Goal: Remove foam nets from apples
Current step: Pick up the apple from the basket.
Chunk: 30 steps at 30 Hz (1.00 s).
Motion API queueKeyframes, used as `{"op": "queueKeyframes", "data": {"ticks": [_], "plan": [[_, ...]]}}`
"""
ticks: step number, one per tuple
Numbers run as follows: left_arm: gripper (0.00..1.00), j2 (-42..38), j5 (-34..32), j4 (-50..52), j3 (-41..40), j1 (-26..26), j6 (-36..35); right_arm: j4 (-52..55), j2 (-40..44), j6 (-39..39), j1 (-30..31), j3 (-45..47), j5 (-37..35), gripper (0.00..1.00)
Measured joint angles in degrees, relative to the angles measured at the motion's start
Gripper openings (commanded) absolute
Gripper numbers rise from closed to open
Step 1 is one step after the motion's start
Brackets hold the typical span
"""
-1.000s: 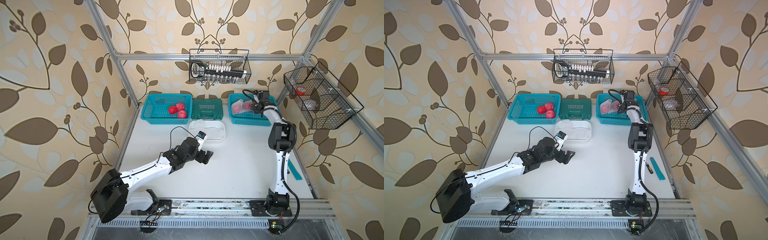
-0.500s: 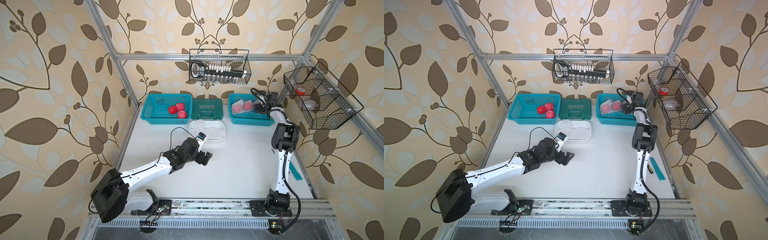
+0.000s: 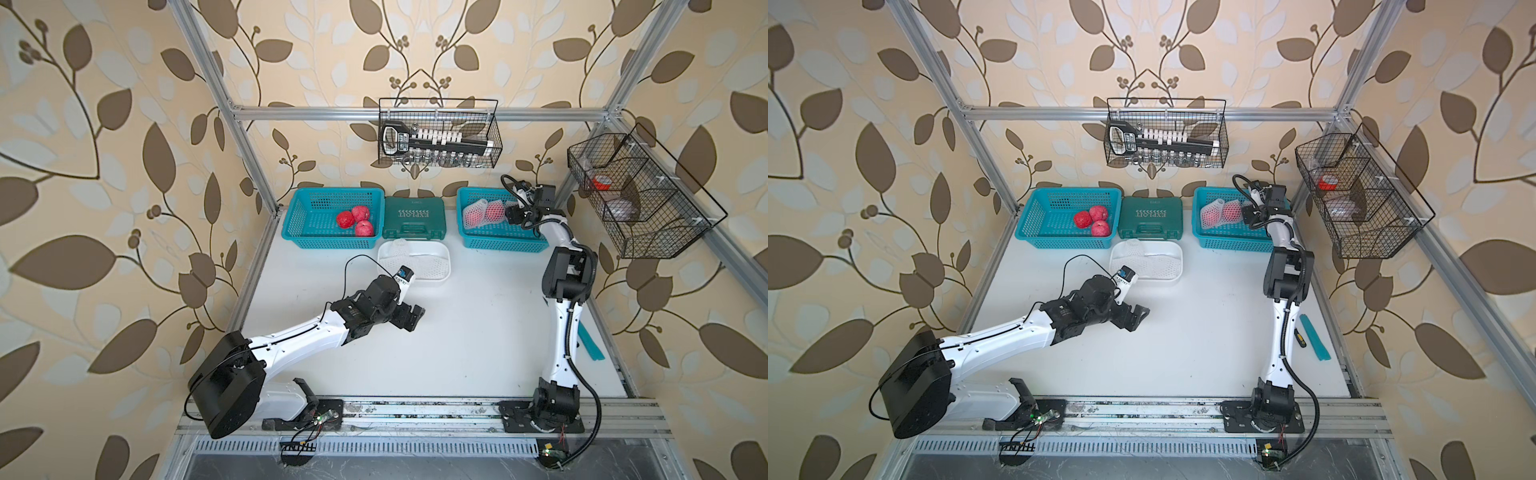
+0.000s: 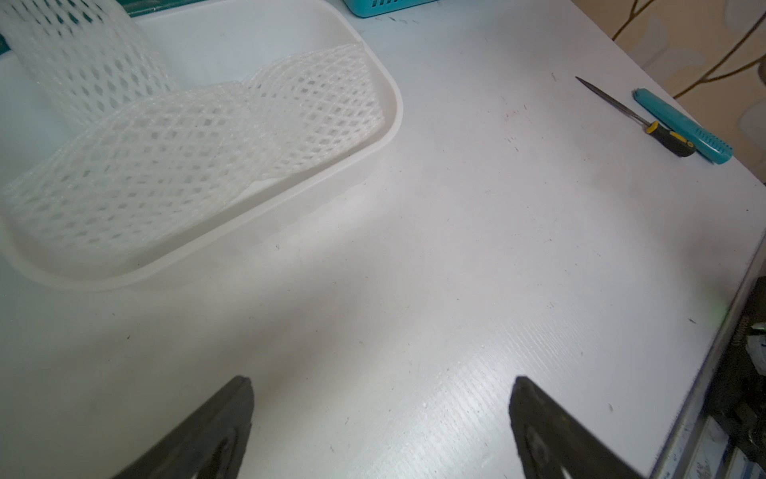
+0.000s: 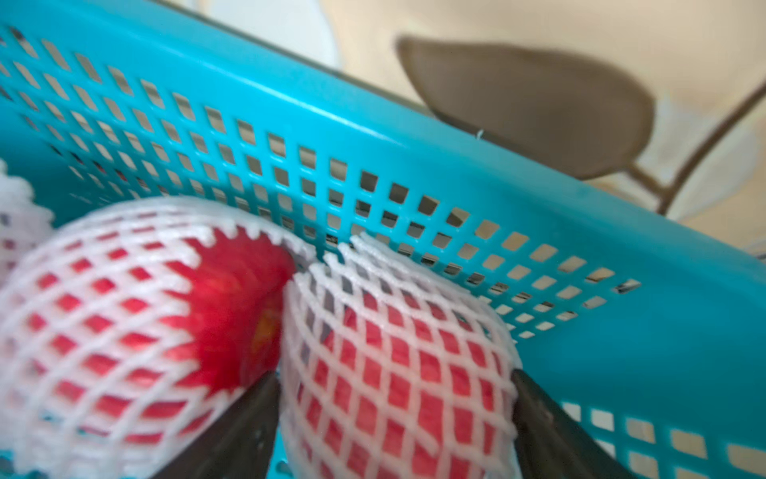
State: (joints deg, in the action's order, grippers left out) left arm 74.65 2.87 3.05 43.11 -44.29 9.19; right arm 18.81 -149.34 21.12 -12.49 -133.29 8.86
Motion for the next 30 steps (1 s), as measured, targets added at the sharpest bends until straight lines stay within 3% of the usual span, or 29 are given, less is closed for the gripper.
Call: {"op": "queueKeyframes", "data": {"ticks": [2, 6, 9, 14, 17, 30], "plan": [[0.97, 0.0, 0.0, 0.0, 0.1, 0.0, 0.0, -0.3, 0.0, -0.1, 0.0, 0.0, 0.4, 0.81], [0.97, 0.0, -0.1, 0.3, 0.1, 0.0, 0.0, -1.0, 0.0, -0.7, 0.0, 0.8, 0.5, 0.93], [0.97, 0.0, -0.1, 0.4, 0.1, 0.0, 0.0, -1.0, 0.0, -0.8, 0.0, 1.0, 0.4, 0.94], [0.97, 0.0, -0.1, 0.5, 0.1, 0.0, 0.0, -0.6, 0.0, -1.2, 0.0, 1.0, -0.1, 0.84], [0.97, 0.0, -0.1, 0.7, 0.1, 0.0, 0.0, -0.4, 0.0, -1.7, -0.1, 1.0, -0.5, 0.9], [0.97, -3.3, -0.4, 1.8, 0.1, 0.0, 0.0, 3.7, 0.0, -5.0, -1.4, 1.0, 1.3, 0.69]]}}
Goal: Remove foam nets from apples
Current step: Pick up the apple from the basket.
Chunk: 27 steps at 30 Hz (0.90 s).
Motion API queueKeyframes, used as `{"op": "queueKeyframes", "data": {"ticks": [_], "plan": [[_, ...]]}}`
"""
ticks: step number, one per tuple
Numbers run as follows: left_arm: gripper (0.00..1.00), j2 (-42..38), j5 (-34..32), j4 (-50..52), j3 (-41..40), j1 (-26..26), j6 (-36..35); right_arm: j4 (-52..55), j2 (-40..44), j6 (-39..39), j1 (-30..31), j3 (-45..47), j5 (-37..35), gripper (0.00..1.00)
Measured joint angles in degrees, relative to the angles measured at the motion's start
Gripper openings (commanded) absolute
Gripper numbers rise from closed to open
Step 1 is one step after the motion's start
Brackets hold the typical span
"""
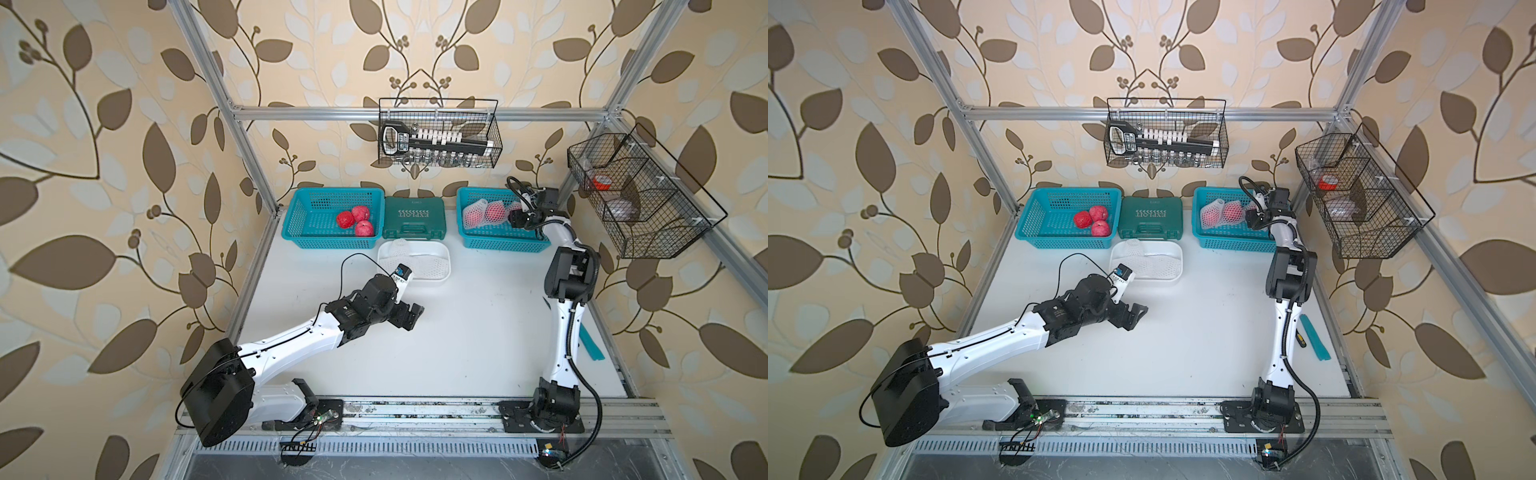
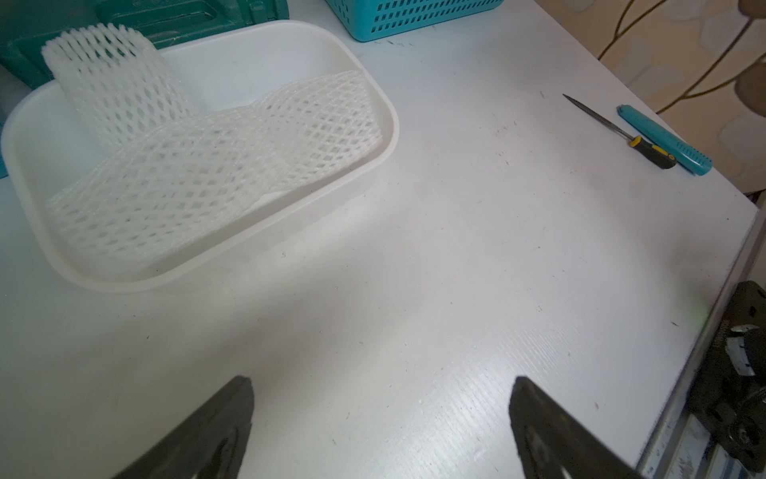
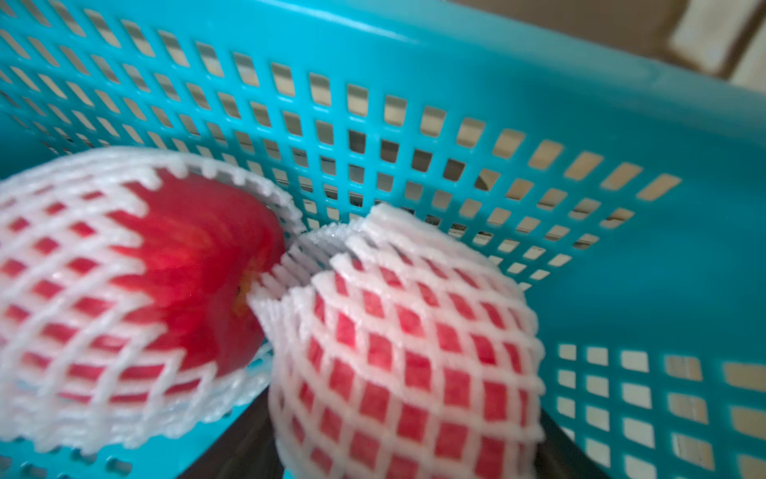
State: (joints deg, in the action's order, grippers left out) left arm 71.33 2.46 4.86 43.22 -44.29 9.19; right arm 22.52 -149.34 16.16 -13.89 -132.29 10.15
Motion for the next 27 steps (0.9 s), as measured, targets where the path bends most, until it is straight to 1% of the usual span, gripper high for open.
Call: {"op": "queueKeyframes", "data": {"ticks": [6, 14, 22, 27], "plan": [[0.97, -0.6, -0.2, 0.3, 0.0, 0.0, 0.0, -1.8, 0.3, -1.8, -0.1, 1.6, 0.8, 0.65], [0.97, -3.4, -1.5, 1.0, 0.0, 0.0, 0.0, -6.5, 6.4, -4.3, -0.1, 12.2, 1.1, 0.62], [0.98, -3.8, -2.6, 1.0, -0.1, 0.0, 0.0, -9.6, 13.4, -4.8, 0.2, 21.7, 0.8, 0.61], [0.99, -3.8, -3.0, 1.0, -0.2, 0.0, 0.0, -11.1, 15.9, -4.4, 1.1, 23.9, 0.2, 0.61]]}}
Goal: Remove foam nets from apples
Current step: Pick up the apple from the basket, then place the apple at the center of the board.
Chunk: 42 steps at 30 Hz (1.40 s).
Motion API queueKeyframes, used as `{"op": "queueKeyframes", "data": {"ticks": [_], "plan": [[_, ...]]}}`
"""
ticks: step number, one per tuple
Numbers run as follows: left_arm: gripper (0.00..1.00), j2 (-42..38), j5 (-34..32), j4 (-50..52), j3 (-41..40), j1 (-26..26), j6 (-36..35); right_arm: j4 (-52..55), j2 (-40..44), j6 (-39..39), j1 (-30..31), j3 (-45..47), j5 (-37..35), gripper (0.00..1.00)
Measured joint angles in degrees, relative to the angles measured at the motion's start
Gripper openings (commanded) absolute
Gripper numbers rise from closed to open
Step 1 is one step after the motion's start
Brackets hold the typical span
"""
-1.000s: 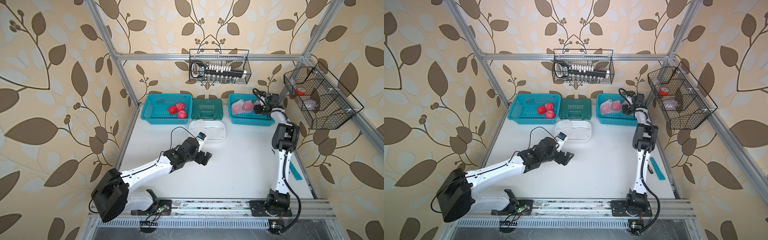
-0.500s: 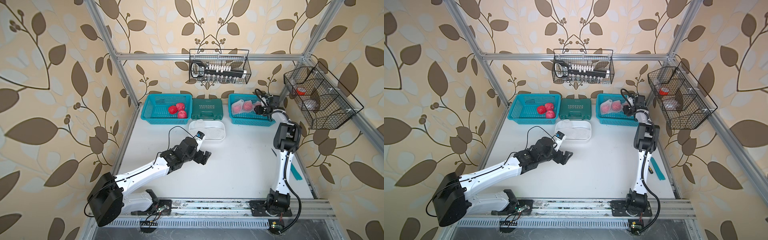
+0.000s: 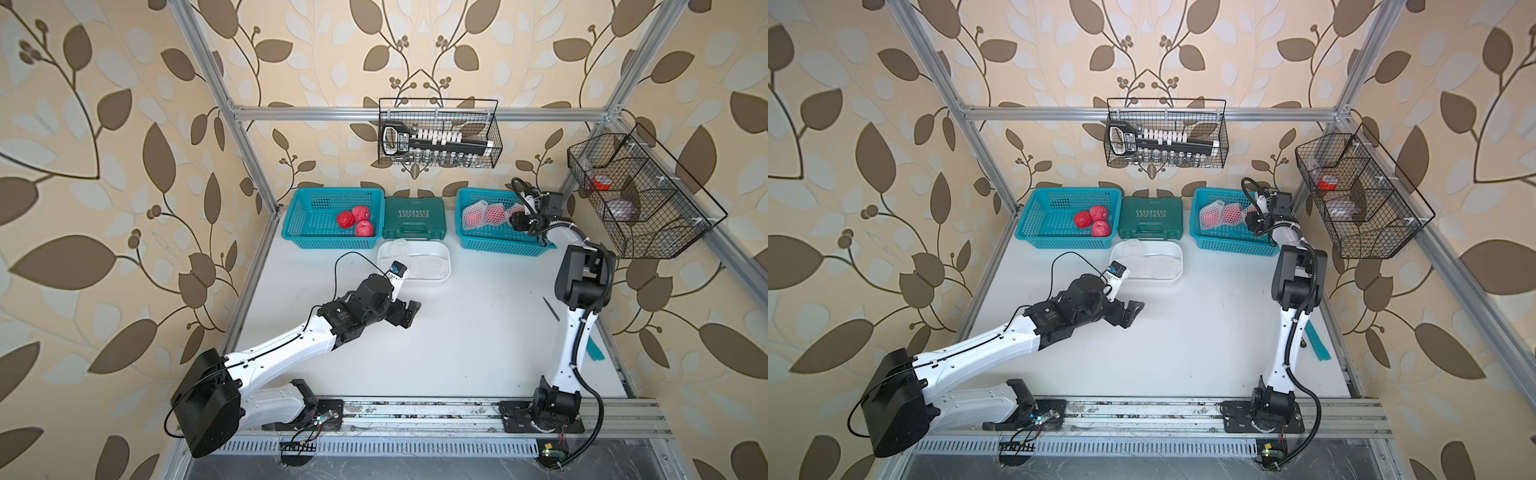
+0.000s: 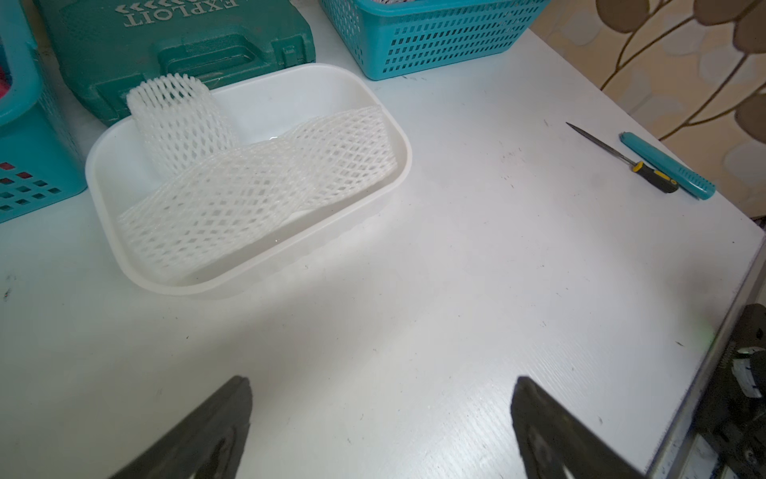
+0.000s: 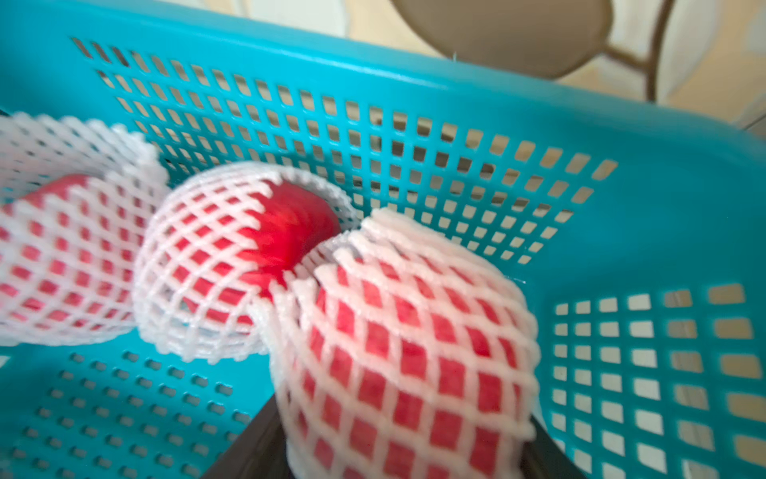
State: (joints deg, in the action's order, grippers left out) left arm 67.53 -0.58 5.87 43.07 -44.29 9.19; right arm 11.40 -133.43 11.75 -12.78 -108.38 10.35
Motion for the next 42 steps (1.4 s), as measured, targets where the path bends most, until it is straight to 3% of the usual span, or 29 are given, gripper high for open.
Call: {"op": "queueKeyframes", "data": {"ticks": [8, 19, 24, 29, 34, 38, 42], "plan": [[0.99, -0.7, -1.0, 0.2, 0.0, 0.0, 0.0, -0.3, 1.7, 0.0, 2.9, 0.6, -3.8, 0.6], [0.99, -1.3, -1.6, 0.1, -0.3, 0.0, 0.0, 0.0, 10.8, -2.4, 3.1, 4.5, -9.7, 0.6], [0.99, -1.5, -1.6, 0.1, -0.3, 0.0, 0.0, -0.5, 16.6, -3.0, 4.0, 9.0, -9.2, 0.6], [0.99, -3.0, -2.4, 0.1, -0.6, 0.0, 0.1, -0.3, 25.4, -4.3, 5.4, 14.7, -3.5, 0.6], [0.99, -3.6, -3.1, -0.2, -1.5, 0.0, 0.4, -3.8, 39.2, -7.2, 7.3, 25.5, 3.1, 0.61], [0.99, -4.0, -3.1, -1.7, -3.3, 0.0, 0.4, -7.1, 51.2, -9.4, 11.6, 37.2, 4.2, 0.62], [0.99, -5.3, -3.1, -3.3, -5.4, 0.0, 0.4, -16.1, 65.9, -15.3, 18.3, 54.7, 6.6, 0.62]]}}
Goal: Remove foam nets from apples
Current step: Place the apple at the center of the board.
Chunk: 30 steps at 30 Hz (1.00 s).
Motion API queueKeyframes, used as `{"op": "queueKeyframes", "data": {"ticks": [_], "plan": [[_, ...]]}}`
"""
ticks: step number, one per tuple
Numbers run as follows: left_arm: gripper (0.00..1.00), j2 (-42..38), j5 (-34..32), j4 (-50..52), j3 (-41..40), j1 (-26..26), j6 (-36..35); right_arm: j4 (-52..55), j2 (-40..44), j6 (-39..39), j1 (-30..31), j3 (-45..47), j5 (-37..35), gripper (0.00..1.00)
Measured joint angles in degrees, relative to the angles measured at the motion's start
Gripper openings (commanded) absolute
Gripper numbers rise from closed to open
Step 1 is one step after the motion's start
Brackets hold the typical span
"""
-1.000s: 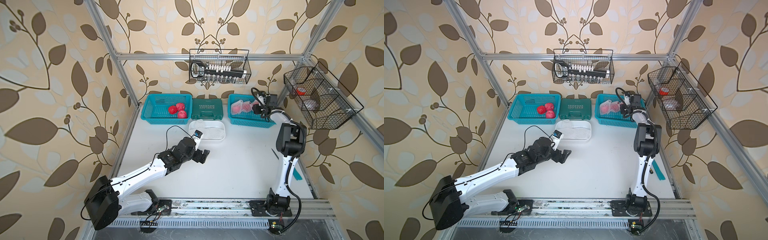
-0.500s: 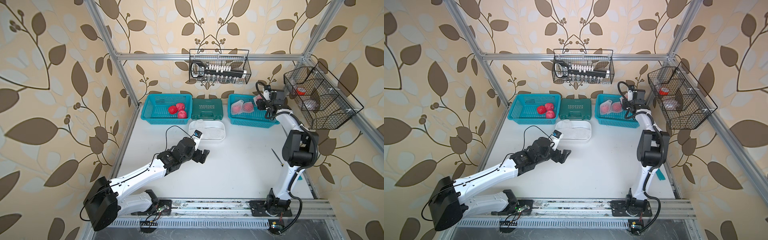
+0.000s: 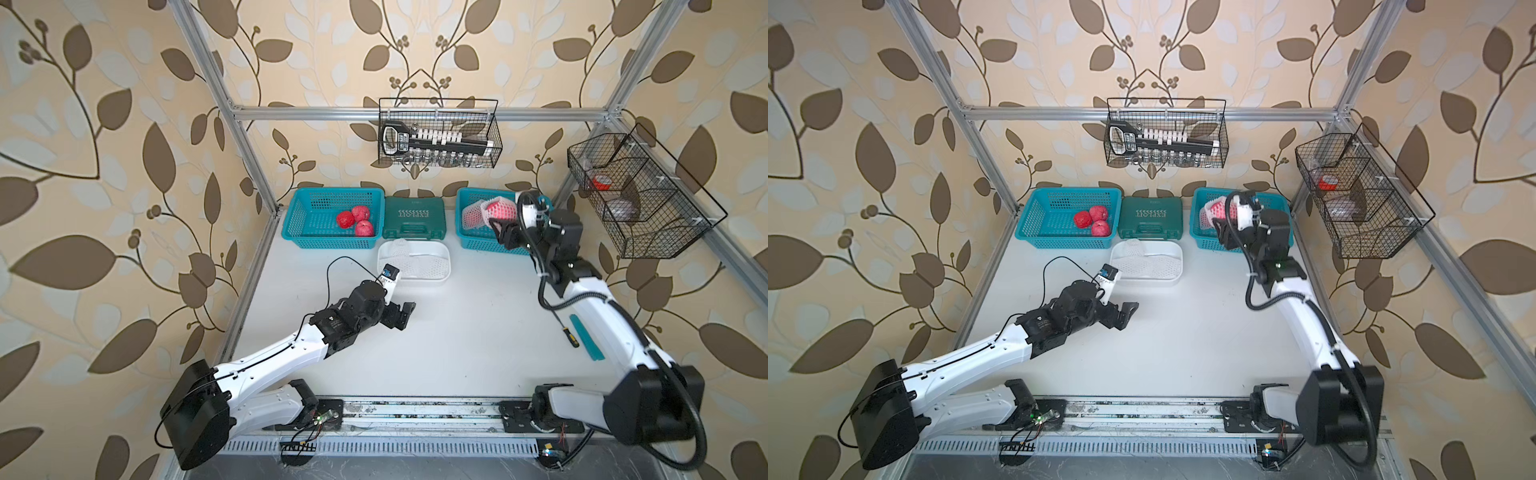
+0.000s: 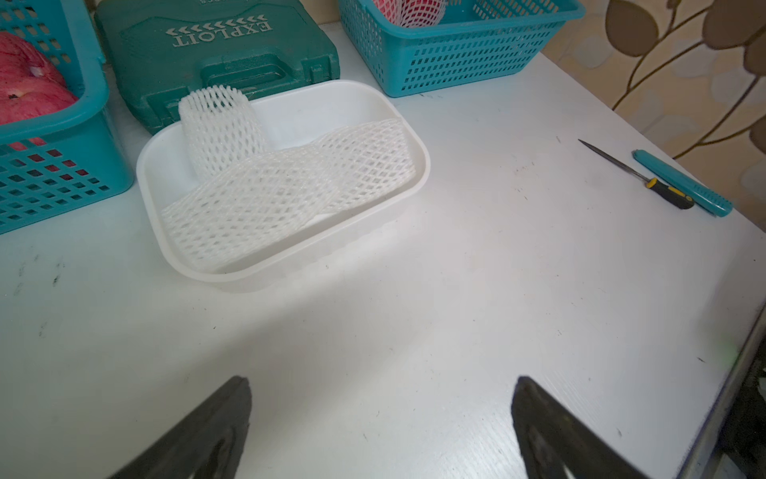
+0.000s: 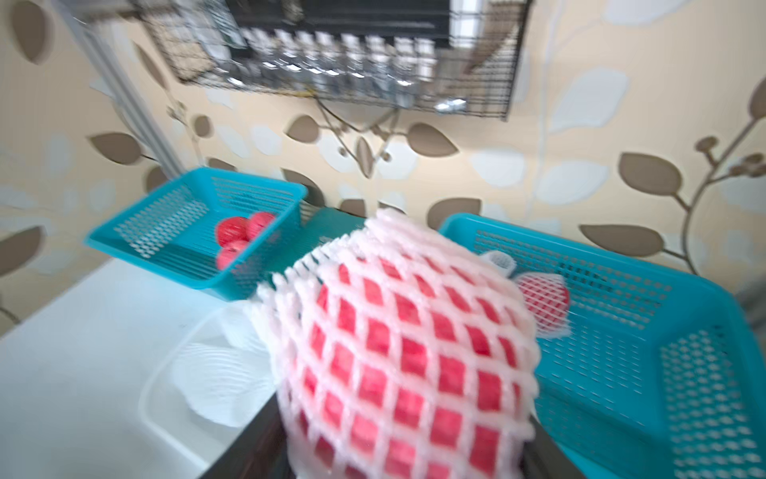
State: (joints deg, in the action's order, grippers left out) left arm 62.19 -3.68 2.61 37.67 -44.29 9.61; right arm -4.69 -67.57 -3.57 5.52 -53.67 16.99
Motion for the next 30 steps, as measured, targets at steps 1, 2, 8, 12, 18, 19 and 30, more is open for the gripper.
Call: {"op": "queueKeyframes", "data": {"ticks": [1, 2, 8, 12, 18, 19, 30], "plan": [[0.99, -0.5, 0.0, -0.7, -0.6, 0.0, 0.0, -2.8, 3.4, -1.7, 2.3, 4.5, 0.8, 0.62], [0.99, -1.0, -0.1, -1.3, -1.2, 0.0, 0.0, -4.7, 5.8, -2.8, 4.5, 7.8, 1.1, 0.62], [0.99, -3.7, -0.4, -5.6, -6.2, 0.0, -0.3, -13.0, 15.3, -7.7, 21.4, 24.4, 0.5, 0.62], [0.99, -3.9, -0.5, -6.4, -7.9, 0.0, -0.8, -12.4, 15.8, -10.4, 25.9, 29.6, -0.5, 0.63], [0.99, -3.9, -1.9, -7.1, -9.5, 0.0, -1.5, -1.0, 9.8, -12.3, 31.7, 25.1, -5.6, 0.63], [0.99, -3.9, -2.4, -7.1, -9.7, 0.0, -1.6, 1.8, 7.8, -12.5, 32.8, 23.2, -7.3, 0.63], [0.99, -4.2, -5.6, -5.4, -9.9, 0.0, -2.2, 19.5, -11.5, -11.2, 38.2, 9.0, -14.6, 0.65]]}}
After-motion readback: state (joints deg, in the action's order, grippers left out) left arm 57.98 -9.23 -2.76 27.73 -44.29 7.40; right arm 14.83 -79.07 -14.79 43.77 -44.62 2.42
